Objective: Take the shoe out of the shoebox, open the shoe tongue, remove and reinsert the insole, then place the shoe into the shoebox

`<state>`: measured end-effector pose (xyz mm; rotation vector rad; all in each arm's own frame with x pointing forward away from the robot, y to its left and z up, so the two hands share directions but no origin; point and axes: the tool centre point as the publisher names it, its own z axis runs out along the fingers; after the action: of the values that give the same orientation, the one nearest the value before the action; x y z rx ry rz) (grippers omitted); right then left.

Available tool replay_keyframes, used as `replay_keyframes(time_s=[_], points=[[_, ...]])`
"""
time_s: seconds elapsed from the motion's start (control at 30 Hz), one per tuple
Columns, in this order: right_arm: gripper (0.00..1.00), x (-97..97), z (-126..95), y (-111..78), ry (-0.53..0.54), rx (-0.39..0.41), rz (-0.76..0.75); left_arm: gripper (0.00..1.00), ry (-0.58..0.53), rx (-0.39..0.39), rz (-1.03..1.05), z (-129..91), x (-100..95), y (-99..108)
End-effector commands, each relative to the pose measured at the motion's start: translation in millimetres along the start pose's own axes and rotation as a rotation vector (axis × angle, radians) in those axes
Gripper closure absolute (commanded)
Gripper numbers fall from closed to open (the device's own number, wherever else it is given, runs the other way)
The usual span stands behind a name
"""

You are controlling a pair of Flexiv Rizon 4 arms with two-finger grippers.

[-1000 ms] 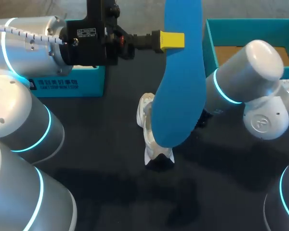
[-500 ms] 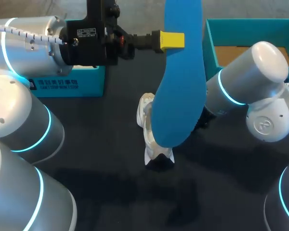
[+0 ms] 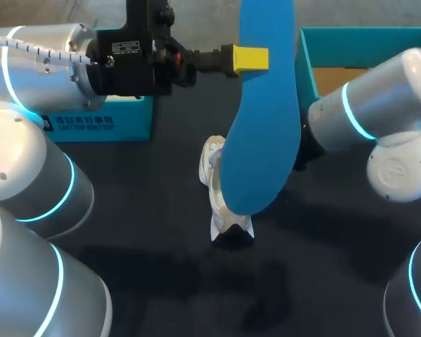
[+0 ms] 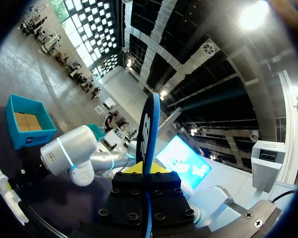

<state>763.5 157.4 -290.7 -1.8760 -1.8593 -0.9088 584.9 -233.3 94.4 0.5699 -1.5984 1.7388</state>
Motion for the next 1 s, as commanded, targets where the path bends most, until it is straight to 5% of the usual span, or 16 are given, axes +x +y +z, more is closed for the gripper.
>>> replay_keyframes(time_s=[0.03,0.33,0.63,1.0], points=[[0.0,7.0,-38,-1.5,0.073,0.027,0.002,1.0,-0.001,0.004,0.0,1,0.1,2],[0.0,19.8,-69,2.9,0.204,0.039,0.054,1.0,-0.001,0.004,0.0,1,0.1,2],[0.0,33.7,-104,28.7,0.402,-0.008,0.113,1.0,-0.001,0.004,0.0,1,0.1,2],[0.0,68.7,-148,43.8,0.642,0.036,0.08,1.0,-0.001,0.004,0.0,1,0.1,2]])
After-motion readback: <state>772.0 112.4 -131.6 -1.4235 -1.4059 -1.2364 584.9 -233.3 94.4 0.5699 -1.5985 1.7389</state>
